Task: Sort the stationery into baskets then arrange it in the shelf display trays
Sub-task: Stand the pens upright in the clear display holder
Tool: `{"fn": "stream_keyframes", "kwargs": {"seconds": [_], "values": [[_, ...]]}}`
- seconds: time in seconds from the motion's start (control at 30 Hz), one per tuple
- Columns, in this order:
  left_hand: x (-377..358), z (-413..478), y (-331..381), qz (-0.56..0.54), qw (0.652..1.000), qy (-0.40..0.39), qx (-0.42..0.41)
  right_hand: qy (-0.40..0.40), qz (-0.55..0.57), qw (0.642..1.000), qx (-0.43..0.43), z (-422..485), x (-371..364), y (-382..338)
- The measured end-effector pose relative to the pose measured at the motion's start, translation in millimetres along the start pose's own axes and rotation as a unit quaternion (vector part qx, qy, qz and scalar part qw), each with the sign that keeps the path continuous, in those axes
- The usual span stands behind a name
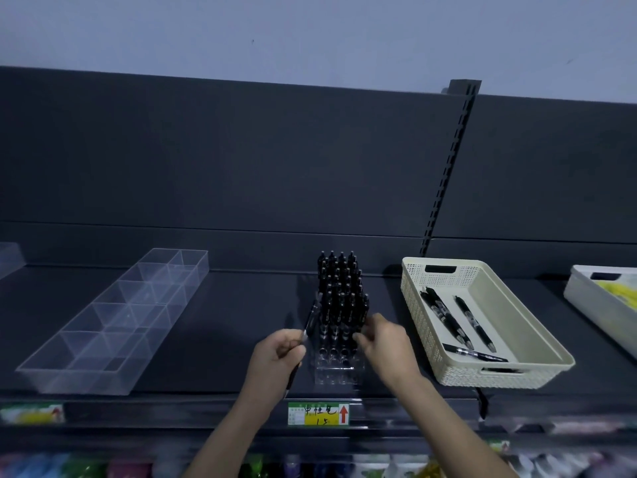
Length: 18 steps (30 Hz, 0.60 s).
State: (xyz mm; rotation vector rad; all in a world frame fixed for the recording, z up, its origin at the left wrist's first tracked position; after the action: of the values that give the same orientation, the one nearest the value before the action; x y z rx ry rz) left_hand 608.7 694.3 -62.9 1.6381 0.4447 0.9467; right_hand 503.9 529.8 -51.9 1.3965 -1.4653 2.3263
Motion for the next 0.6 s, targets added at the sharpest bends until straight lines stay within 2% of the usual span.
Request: {"fn": "stream_keyframes", "kwargs": {"seconds": [0.1,0.2,0.27,0.37,0.47,0.53,0.6], "values": [[0,-2,5,-0.020,1.000,0.008,-0.014,0.044,0.082,0.996,0.014,-12,18,-8],[-9,-4,11,-0.047,0.998,0.007,-0.033,0.003,0.204,0.979,0.020,-25,16,-34],[-18,-5,17,-0.048,0.997,-0.006,-0.052,-0.040,0.225,0.974,0.009,-28,5,-43],[-26,-3,20,-0.022,0.996,-0.031,-0.074,-0.032,0.226,0.974,-0.016,-25,2,-38],[-12,9,10,0.125,0.987,0.015,-0.101,0.019,0.228,0.973,-0.012,-19,20,-31],[-6,15,3,0.252,0.958,0.035,-0.135,0.056,0.197,0.979,0.010,-17,33,-33],[-13,15,-1,0.334,0.926,0.010,-0.176,0.079,0.179,0.980,0.034,-16,36,-40]]}}
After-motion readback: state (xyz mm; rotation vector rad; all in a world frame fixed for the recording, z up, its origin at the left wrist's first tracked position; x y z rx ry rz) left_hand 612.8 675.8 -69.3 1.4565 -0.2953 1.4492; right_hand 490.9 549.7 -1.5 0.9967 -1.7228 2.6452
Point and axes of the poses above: each hand's wrist, its own z-axis towards the middle knuckle, its own x-axis out of the back of the hand, y = z × x, the point moved 8 cm from there along z, towards the middle knuckle, and after that the axes turned 12 degrees about z, right-handed, at the moved point
